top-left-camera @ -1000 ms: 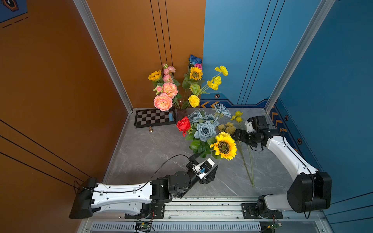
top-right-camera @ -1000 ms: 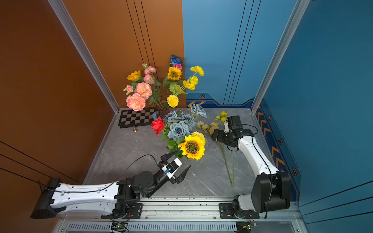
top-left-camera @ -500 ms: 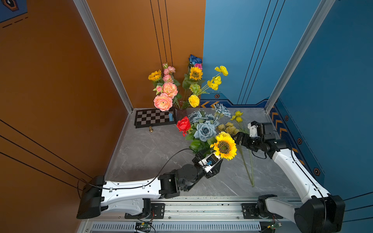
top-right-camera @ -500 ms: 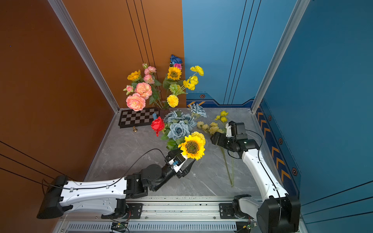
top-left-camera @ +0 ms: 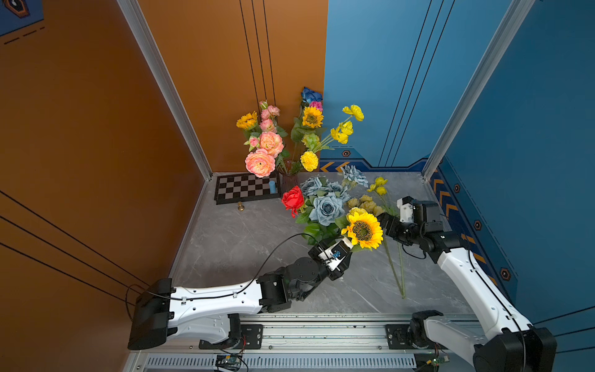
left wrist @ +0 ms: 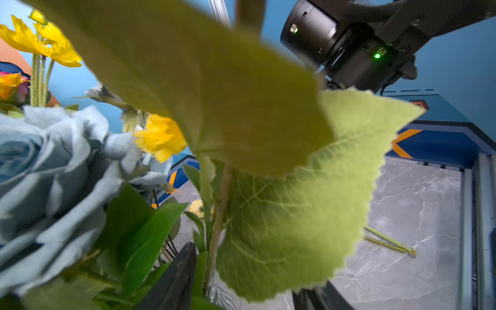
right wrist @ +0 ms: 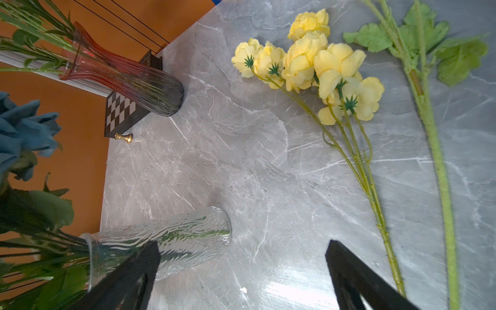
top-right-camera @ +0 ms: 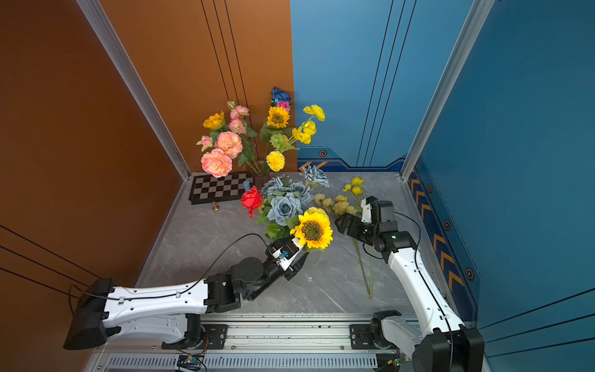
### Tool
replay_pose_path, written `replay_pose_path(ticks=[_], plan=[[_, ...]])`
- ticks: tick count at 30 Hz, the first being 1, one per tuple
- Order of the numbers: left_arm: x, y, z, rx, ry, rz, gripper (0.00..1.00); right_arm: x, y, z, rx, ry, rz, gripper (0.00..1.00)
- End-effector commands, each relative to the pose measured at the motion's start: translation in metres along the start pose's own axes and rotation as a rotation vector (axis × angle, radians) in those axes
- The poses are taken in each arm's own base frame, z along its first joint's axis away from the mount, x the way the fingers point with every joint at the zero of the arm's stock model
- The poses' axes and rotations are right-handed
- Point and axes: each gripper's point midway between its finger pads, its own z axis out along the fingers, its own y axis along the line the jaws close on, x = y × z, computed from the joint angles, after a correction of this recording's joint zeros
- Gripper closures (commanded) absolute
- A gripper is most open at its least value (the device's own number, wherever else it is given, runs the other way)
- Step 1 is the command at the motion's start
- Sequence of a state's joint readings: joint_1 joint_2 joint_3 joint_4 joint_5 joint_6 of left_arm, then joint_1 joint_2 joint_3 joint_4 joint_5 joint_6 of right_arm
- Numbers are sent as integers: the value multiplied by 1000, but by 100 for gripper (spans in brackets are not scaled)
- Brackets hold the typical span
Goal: Pick out yellow flowers from the vase
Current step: Pick up the flower from the vase.
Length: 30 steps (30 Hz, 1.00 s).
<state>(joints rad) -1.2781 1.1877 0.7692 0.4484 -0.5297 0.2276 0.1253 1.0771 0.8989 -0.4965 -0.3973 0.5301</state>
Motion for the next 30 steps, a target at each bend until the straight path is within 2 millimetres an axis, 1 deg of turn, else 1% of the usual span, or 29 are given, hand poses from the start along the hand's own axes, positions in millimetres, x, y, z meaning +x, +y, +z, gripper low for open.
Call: replay_pose_path(ticks=[1, 8, 10, 15, 19, 22, 24, 26, 29, 30], plan=[[-20, 11, 4, -25, -52, -45, 43, 0, 11, -5, -65, -29, 10, 0], [-19, 15, 11, -30, -58, -55, 44, 0, 17, -10, -95, -56, 6, 0], [-20, 15, 13, -28, -59, -57, 46, 0, 18, -10, -100, -56, 6, 0], [-21, 14, 15, -21, -62, -64, 55, 2, 21, -8, -110, -55, 2, 0], [-21, 14, 15, -19, -63, -72, 57, 3, 24, -9, -119, -61, -3, 0], [-19, 14, 16, -17, -59, -70, 66, 2, 25, -11, -120, -69, -2, 0], [-19, 15, 16, -21, -60, -73, 69, 2, 26, -12, -123, -73, -3, 0], [-18, 16, 16, -24, -58, -72, 82, 3, 28, -13, -129, -75, -4, 0], [-20, 19, 14, -29, -63, -77, 90, 3, 30, -16, -137, -78, -5, 0], [-20, 19, 14, -30, -63, -77, 91, 3, 31, -16, -138, -79, -6, 0]])
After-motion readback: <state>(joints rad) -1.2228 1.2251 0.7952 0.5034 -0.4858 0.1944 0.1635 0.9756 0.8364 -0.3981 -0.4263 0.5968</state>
